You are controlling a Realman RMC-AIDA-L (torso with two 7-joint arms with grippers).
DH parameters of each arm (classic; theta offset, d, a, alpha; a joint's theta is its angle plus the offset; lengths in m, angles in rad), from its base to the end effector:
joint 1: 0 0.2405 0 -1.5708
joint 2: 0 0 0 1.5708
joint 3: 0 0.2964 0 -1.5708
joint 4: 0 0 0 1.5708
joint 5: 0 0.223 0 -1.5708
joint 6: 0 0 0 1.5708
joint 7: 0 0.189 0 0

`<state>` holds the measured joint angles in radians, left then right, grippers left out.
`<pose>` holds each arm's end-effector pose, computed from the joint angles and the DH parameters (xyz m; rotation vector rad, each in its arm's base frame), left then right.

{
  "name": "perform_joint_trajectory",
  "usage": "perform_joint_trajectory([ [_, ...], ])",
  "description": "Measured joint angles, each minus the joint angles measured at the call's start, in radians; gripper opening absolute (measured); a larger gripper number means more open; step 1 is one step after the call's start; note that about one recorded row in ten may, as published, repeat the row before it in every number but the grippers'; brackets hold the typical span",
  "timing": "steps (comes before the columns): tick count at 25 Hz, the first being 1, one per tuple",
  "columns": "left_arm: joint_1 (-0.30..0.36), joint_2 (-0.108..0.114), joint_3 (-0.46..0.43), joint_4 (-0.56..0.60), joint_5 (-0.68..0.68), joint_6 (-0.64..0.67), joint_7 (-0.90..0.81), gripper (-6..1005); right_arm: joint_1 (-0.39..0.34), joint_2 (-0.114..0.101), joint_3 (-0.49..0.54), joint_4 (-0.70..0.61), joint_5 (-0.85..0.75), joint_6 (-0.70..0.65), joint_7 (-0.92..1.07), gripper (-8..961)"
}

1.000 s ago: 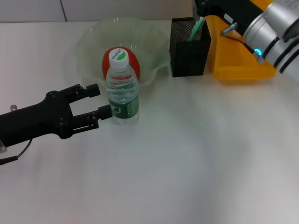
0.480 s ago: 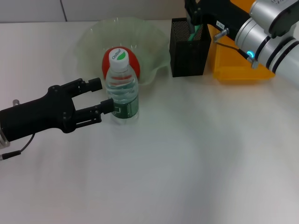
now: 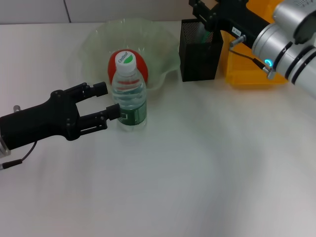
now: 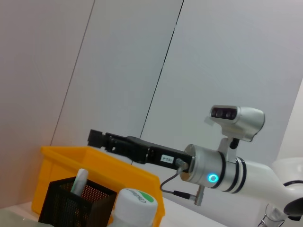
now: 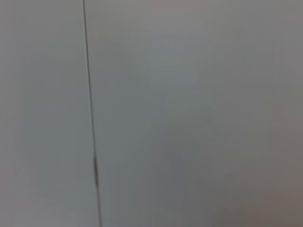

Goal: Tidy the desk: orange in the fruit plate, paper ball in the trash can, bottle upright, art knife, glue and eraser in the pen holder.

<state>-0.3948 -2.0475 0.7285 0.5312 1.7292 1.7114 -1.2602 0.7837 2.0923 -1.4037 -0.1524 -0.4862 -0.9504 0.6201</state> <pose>-0.2936 0.3252 -0.0403 -2.6007 -0.6468 -1.0737 0.2201 0.4937 -0.0956 -2.0853 0.4822 0.8479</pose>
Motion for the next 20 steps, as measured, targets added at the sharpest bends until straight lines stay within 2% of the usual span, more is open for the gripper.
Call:
perform_joint_trajectory([
  [3,0.011,0.009,-0.005,0.001,0.000,0.024,0.002,784,-0.037,-0.005,0.000,-0.019,-0.016,-0.076,0.061,454],
  [5,0.016,0.014,-0.006,0.003,0.001,0.040,0.002,784,-0.091,-0.012,0.000,-0.069,-0.061,-0.144,0.125,470],
  [8,0.036,0.037,-0.006,0.006,0.006,0.088,0.002,784,-0.232,-0.031,0.006,-0.226,-0.194,-0.242,0.254,494],
  [10,0.056,0.057,-0.006,0.007,0.006,0.122,0.002,784,-0.333,-0.051,0.024,-0.354,-0.309,-0.330,0.348,509],
  [12,0.077,0.077,-0.003,0.010,0.007,0.154,0.002,784,-0.404,-0.073,0.059,-0.442,-0.434,-0.453,0.424,525],
  [13,0.096,0.096,0.001,0.012,0.015,0.187,0.003,784,-0.441,-0.094,0.122,-0.483,-0.583,-0.617,0.494,533],
  [14,0.096,0.096,0.001,0.012,0.015,0.187,0.003,784,-0.441,-0.094,0.122,-0.483,-0.583,-0.617,0.494,563],
  [16,0.114,0.110,0.003,0.013,0.034,0.213,0.017,784,-0.441,-0.114,0.208,-0.480,-0.773,-0.801,0.545,622],
  [18,0.124,0.115,0.002,0.014,0.047,0.226,0.034,784,-0.419,-0.116,0.291,-0.428,-0.971,-0.948,0.555,682],
  [20,0.131,0.115,0.002,0.015,0.065,0.236,0.055,784,-0.415,-0.110,0.301,-0.412,-1.006,-0.956,0.553,741],
])
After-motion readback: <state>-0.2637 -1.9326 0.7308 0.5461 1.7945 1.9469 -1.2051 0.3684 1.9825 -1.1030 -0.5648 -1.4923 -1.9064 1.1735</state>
